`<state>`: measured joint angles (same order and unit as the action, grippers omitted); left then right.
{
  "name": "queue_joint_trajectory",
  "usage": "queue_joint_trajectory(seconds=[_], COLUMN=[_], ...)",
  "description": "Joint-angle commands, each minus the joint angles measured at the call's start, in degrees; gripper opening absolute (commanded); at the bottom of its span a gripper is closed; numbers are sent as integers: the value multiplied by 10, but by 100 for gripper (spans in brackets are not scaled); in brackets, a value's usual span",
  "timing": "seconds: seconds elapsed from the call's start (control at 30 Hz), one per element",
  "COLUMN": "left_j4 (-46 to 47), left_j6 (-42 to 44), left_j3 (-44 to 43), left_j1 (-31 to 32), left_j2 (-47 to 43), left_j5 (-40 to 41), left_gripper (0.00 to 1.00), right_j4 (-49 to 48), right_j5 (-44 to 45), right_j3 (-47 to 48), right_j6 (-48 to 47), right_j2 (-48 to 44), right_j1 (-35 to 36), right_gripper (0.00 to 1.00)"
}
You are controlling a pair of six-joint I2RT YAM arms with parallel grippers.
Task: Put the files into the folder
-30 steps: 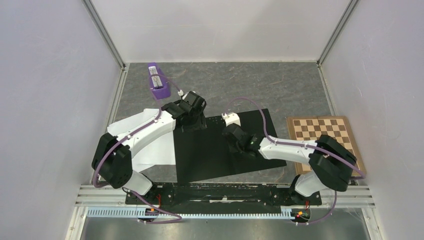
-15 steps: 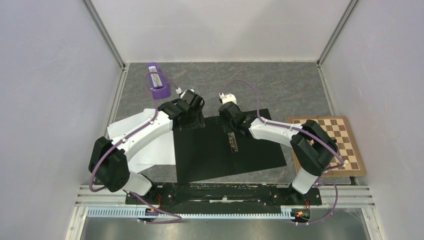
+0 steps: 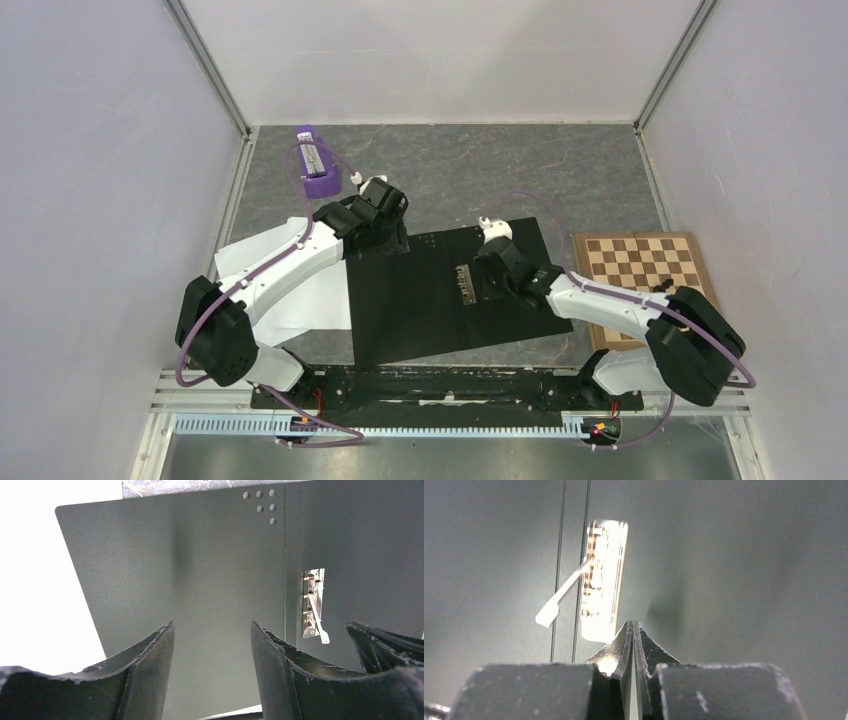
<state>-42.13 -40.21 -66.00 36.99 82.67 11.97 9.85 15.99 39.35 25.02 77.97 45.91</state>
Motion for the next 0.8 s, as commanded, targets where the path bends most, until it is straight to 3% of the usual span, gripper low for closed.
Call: queue_joint_trajectory(seconds=[0.0,0.27,0.77], left_j4=[-2,-3,-9], left_j6=[21,20,22], left_j3=[-20,-15,-13], left_j1=[0,0,0], left_j2=[-17,-26,-36], left_j5=[13,12,19], left_gripper=[65,64,64], right_j4=[-61,-168,-172], right_j5=[-96,-208,-209], right_j3=[-51,-77,42], right_j6=[42,78,42], right_j2=[-42,-28,104], right_j1=[4,4,-40], right_gripper=[4,2,2])
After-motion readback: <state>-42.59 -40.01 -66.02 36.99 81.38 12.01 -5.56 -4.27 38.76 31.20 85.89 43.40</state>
